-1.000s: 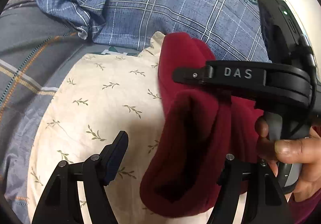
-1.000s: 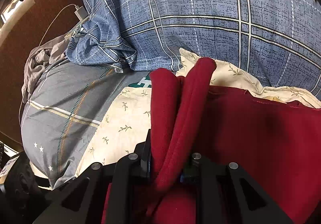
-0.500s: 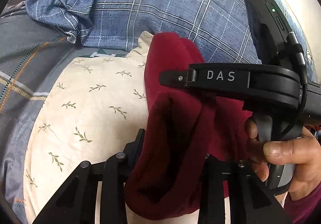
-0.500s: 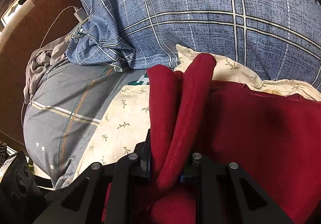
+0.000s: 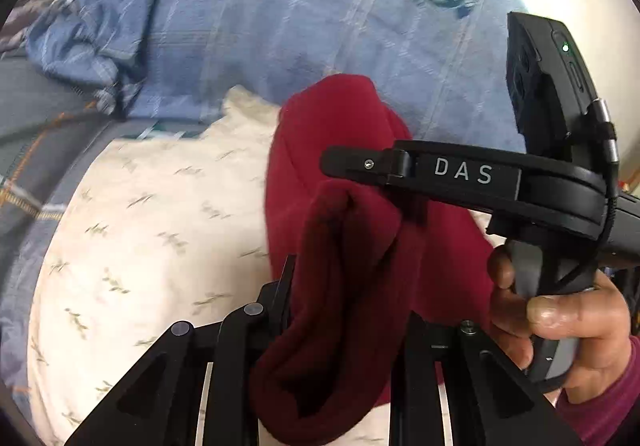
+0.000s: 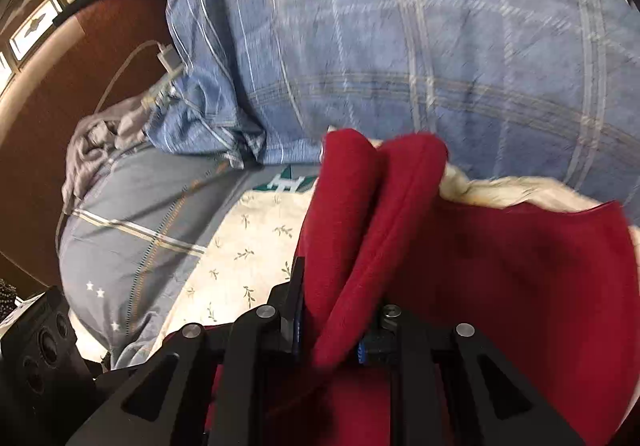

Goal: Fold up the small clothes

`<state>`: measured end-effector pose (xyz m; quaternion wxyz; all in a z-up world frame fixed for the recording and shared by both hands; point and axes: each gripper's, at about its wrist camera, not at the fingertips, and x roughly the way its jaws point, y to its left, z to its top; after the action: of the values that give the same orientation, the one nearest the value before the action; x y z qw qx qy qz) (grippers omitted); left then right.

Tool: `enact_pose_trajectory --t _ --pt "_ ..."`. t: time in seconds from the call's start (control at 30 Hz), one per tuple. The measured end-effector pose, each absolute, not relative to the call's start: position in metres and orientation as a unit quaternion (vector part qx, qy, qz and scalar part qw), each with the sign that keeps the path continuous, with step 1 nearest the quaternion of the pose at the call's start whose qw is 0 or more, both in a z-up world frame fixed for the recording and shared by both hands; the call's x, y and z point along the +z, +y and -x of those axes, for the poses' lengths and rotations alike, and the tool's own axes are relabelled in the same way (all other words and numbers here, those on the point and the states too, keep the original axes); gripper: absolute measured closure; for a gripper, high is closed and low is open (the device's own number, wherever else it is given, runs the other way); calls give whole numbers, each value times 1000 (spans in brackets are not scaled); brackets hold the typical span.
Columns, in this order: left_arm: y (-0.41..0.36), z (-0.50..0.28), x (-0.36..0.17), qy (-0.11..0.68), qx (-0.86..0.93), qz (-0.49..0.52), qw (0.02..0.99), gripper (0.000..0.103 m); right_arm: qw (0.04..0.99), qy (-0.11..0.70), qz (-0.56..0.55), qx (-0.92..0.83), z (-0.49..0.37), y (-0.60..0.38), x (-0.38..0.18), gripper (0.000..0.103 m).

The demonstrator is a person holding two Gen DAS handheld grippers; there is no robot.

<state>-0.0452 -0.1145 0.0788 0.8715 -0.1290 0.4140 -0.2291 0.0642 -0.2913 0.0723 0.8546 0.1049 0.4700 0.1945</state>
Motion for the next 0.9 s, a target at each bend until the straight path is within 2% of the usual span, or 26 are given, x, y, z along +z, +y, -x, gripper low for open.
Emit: enact_pose_trajectory --t 0.17,0.33,0.53,0.6,0.63,0.67,0.73,0.8,0.87,0.9 --pt "-161 57 100 407 -251 92 873 82 870 452 -89 178 -52 -330 96 85" --pt "-216 57 110 407 -282 73 866 83 878 447 -112 130 -45 -389 95 85" --pt "-275 57 86 434 -319 51 841 82 869 467 -155 61 -39 -463 56 85" --pt "-284 57 72 457 -328 43 825 74 854 489 -174 42 -40 -477 31 85" --pt "-282 58 70 462 -334 41 820 73 850 492 -185 43 -39 -481 23 83" --pt "-277 62 72 462 -342 39 817 70 851 484 -199 44 -36 -485 20 75" --pt "-256 71 82 463 -353 36 812 59 857 467 -211 45 -25 -490 28 70" --pt "-223 81 95 451 -355 39 818 37 858 461 -221 56 -9 -492 40 61" --pt "-193 95 110 423 -343 29 838 33 851 453 -252 80 8 -495 49 42" --pt "-180 102 114 410 -330 18 850 33 847 445 -274 96 17 -496 52 40"
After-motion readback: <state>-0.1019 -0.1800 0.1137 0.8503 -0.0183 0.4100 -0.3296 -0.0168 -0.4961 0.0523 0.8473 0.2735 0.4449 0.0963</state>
